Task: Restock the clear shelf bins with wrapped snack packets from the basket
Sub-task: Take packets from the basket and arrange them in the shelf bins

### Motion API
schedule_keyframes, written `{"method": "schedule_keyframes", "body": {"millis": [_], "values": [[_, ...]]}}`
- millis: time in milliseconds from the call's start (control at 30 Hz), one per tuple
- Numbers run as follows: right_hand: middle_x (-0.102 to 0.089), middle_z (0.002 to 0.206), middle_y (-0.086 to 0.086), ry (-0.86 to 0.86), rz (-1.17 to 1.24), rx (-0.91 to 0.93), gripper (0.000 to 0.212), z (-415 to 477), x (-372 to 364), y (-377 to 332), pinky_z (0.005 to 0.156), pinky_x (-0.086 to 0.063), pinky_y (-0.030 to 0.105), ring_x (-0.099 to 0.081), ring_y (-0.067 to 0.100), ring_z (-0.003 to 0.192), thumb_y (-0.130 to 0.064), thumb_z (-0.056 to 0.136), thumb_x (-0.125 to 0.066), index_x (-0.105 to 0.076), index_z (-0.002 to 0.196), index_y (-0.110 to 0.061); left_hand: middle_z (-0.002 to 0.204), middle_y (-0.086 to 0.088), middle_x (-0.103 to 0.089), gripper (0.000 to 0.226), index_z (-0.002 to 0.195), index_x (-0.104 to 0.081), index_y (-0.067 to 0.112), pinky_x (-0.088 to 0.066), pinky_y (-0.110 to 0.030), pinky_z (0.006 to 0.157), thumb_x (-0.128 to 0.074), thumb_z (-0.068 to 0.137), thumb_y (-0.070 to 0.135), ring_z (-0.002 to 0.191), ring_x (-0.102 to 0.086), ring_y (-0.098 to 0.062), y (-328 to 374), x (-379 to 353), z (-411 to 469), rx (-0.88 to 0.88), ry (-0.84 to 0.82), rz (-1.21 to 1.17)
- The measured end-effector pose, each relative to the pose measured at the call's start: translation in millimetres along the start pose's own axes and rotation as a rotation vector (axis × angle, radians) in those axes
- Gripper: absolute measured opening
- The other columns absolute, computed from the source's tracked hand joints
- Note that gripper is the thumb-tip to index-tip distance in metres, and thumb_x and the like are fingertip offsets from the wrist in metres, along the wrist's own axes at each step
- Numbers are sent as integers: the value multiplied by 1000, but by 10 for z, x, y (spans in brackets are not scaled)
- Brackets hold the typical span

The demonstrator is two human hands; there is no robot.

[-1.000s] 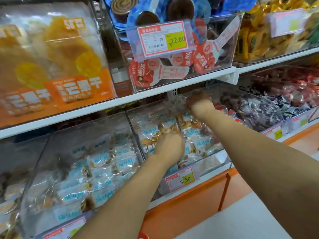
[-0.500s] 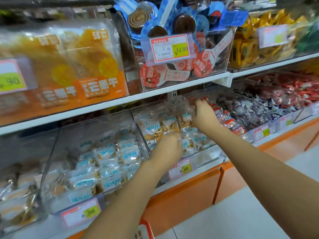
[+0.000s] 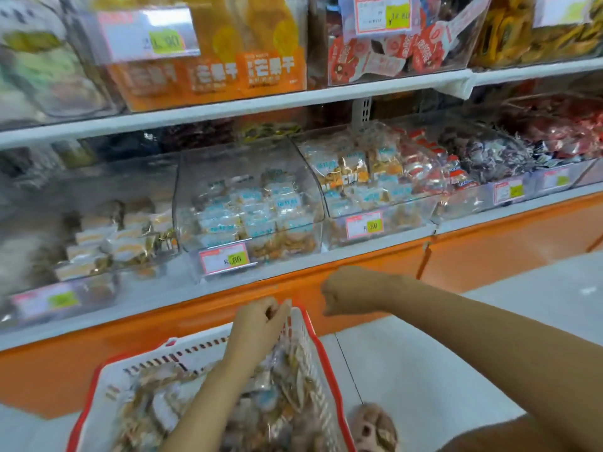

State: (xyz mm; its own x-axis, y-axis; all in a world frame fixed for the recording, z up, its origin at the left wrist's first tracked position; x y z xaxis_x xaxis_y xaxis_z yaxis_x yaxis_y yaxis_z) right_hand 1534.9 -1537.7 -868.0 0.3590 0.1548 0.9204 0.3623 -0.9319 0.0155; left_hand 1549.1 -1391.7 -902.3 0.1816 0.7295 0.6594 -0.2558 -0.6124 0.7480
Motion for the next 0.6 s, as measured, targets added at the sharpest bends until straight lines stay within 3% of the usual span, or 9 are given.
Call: {"method": "schedule_keyframes", "body": {"millis": [100, 200, 267, 333, 367, 467, 533, 600], "values": [[-61, 120, 12, -100, 145, -15, 37, 18, -512, -234, 86, -44, 35, -57, 28, 107, -37, 97, -51, -60, 118, -8, 58, 2, -42, 36, 63, -44, 15, -29, -20, 53, -55, 95, 27, 55, -41, -10, -646, -334, -253, 229, -153, 56], [-42, 146, 10, -281, 152, 51, 51, -24, -1051, -403, 106, -38, 38, -45, 28, 128, -25, 97, -51, -37, 145, -11, 91, 3, -63, 11, 94, -62, 18, -45, -22, 72, -52, 95, 22, 80, -58, -11, -1122, -589, -553, 407, -287, 159], [-27, 155, 7, -318, 174, 36, 66, -47, -1302, -419, 94, -46, 35, -53, 24, 113, -11, 96, -48, -15, 153, -14, 100, 3, -63, 14, 105, -63, 19, -41, -20, 71, -54, 93, 21, 86, -57, -11, -1277, -706, -735, 430, -323, 157], [-15, 159, 5, -293, 212, 12, 80, -67, -1442, -399, 67, -46, 27, -52, 15, 79, 0, 93, -42, 6, 154, -19, 93, 6, -63, 8, 92, -65, 21, -37, -17, 63, -57, 93, 22, 80, -55, -8, -1301, -822, -864, 431, -342, 105], [-7, 161, 4, -284, 222, 0, 83, -93, -1480, -392, 64, -45, 27, -48, 14, 72, 2, 92, -40, 12, 152, -20, 88, 5, -63, 13, 85, -65, 20, -39, -17, 61, -57, 94, 26, 75, -56, -7, -1302, -899, -902, 442, -359, 71], [9, 161, -1, -278, 293, -48, 83, -195, -1566, -359, 79, -48, 34, -53, 21, 89, 5, 91, -36, 14, 152, -20, 71, -1, -61, 36, 77, -66, 12, -48, -23, 62, -55, 93, 43, 59, -56, -8, -1277, -1177, -984, 515, -442, 49], [1, 162, 2, -264, 331, -59, 85, -237, -1625, -339, 89, -47, 34, -54, 23, 107, 5, 90, -37, 14, 152, -23, 73, -4, -61, 47, 90, -67, 6, -52, -25, 70, -53, 92, 50, 75, -66, -17, -1227, -1330, -1003, 574, -457, 42], [-6, 161, 6, -247, 344, -61, 90, -238, -1707, -335, 75, -45, 27, -55, 13, 95, 4, 88, -41, 17, 151, -25, 70, 4, -57, 43, 91, -64, 12, -50, -27, 75, -48, 93, 52, 77, -65, -15, -1175, -1414, -998, 575, -423, 68]]}}
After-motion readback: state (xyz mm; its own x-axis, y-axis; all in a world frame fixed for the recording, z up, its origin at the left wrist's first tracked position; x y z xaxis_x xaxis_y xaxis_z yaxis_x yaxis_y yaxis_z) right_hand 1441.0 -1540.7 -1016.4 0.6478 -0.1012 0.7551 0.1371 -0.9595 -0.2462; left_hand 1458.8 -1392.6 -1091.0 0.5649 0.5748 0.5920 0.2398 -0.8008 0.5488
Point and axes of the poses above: each hand's wrist, its own z-axis towards the middle knuckle, its own x-axis out of the back of the hand, y = z × x, the point moved 8 cm from there along z, towards the middle knuckle
